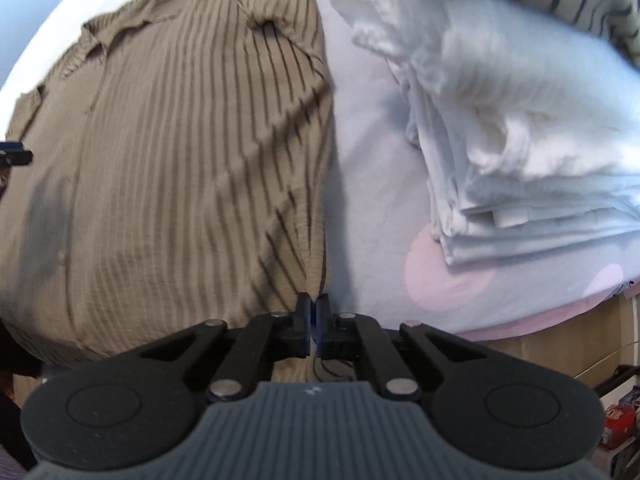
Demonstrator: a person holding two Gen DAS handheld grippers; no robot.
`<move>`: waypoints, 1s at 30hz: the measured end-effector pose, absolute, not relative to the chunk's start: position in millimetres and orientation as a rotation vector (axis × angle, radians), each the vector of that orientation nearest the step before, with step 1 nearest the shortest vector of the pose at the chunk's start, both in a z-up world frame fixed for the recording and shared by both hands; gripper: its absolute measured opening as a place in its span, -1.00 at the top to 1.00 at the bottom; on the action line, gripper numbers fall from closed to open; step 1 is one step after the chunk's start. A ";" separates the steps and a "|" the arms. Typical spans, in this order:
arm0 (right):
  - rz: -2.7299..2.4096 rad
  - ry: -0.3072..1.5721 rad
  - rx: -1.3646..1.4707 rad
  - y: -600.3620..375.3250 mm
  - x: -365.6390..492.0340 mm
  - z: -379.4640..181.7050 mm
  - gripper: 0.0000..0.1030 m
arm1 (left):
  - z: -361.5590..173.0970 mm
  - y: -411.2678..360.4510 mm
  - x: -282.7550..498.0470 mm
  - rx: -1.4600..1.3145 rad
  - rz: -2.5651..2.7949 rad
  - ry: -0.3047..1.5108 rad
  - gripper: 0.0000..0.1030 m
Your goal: Fold clothes
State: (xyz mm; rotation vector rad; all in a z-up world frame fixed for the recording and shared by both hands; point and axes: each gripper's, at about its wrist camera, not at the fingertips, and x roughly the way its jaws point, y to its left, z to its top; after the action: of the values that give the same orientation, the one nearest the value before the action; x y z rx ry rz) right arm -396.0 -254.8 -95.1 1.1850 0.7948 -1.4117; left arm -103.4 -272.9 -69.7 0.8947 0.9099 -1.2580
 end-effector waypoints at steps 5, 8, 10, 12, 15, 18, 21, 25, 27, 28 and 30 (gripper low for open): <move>-1.371 0.729 1.192 -268.3 -388.3 -73.2 0.95 | -65.5 -270.1 -101.8 0.881 -1.272 0.911 0.18; -1.337 0.724 1.156 -274.7 -354.1 -66.0 0.95 | -63.0 -267.7 -100.6 0.877 -1.278 0.913 0.18; -1.303 0.731 1.138 -278.2 -337.5 -64.7 0.95 | -61.4 -265.9 -98.7 0.872 -1.277 0.918 0.18; -1.270 0.738 1.119 -281.7 -320.9 -63.5 0.96 | -58.7 -263.6 -96.6 0.860 -1.277 0.925 0.18; -1.219 0.748 1.092 -287.0 -296.0 -61.7 0.96 | -53.9 -259.8 -91.9 0.840 -1.278 0.933 0.18; -1.176 0.778 1.069 -293.5 -273.1 -64.8 0.96 | -48.9 -258.5 -85.2 0.822 -1.282 0.946 0.18; -1.155 0.842 1.066 -298.1 -257.3 -73.3 0.96 | -43.3 -261.6 -76.1 0.802 -1.288 0.976 0.18; -1.219 0.916 1.086 -308.2 -244.4 -89.8 0.96 | -35.9 -276.8 -67.4 0.811 -1.292 1.005 0.18; -1.213 0.949 1.091 -313.6 -242.4 -94.2 0.96 | -32.6 -289.5 -65.0 0.814 -1.293 1.024 0.18; -1.213 0.967 1.096 -315.9 -241.7 -96.6 0.96 | -31.5 -296.4 -64.3 0.815 -1.301 1.032 0.18; -1.221 1.016 1.109 -319.0 -241.2 -103.7 0.95 | -29.6 -311.9 -65.0 0.826 -1.317 1.038 0.15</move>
State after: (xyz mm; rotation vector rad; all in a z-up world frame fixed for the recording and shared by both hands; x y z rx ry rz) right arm -241.2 -319.0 -103.7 1.1086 1.0159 -1.2211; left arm -65.0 -311.9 -29.6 0.8261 1.0376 -1.3167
